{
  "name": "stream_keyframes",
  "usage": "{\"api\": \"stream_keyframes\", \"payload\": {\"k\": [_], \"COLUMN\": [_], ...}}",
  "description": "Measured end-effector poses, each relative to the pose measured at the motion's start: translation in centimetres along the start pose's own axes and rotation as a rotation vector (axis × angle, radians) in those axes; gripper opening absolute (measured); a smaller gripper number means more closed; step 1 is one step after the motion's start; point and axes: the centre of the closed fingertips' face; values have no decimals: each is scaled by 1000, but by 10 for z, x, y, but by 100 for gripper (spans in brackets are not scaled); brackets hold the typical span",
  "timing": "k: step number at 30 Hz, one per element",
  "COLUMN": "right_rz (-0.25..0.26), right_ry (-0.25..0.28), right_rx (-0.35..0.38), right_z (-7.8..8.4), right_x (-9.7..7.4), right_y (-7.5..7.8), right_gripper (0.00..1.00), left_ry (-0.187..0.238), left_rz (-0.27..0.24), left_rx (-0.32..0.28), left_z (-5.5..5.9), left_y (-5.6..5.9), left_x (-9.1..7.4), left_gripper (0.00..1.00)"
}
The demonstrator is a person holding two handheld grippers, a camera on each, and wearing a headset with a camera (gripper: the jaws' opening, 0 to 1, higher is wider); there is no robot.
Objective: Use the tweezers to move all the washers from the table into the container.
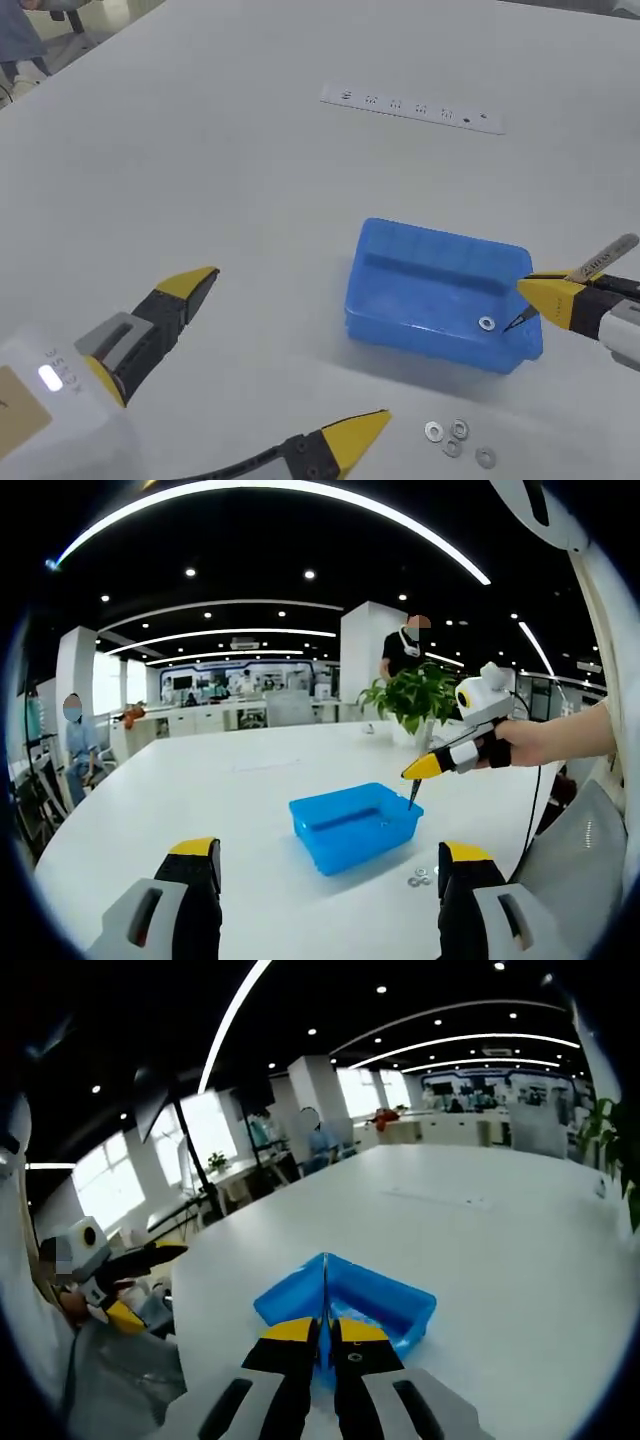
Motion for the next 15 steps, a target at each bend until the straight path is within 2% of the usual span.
{"api": "stream_keyframes", "payload": {"k": [6, 9, 15], "right_rz": [-22, -31, -29], "right_ry": [-2, -18, -40], "right_rx": [38, 62, 123], "right_z": [13, 26, 49], "right_x": [-5, -3, 2], "right_y": [-15, -22, -25], "right_gripper": [4, 4, 4], "left_ry": [4, 1, 1], "left_rz": [3, 4, 5], "left_rx": [2, 2, 0], "left_z": [0, 1, 1], "left_y": [1, 1, 1], "left_x": [-1, -1, -1], "left_gripper": [91, 91, 91]}}
Point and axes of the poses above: the centre of the closed fingertips' face, and the gripper's own axes: x roughly forward along the fingers, y roughly to its right, z roughly out of its underside, and after that the axes turned 9 degrees about -y, right-handed
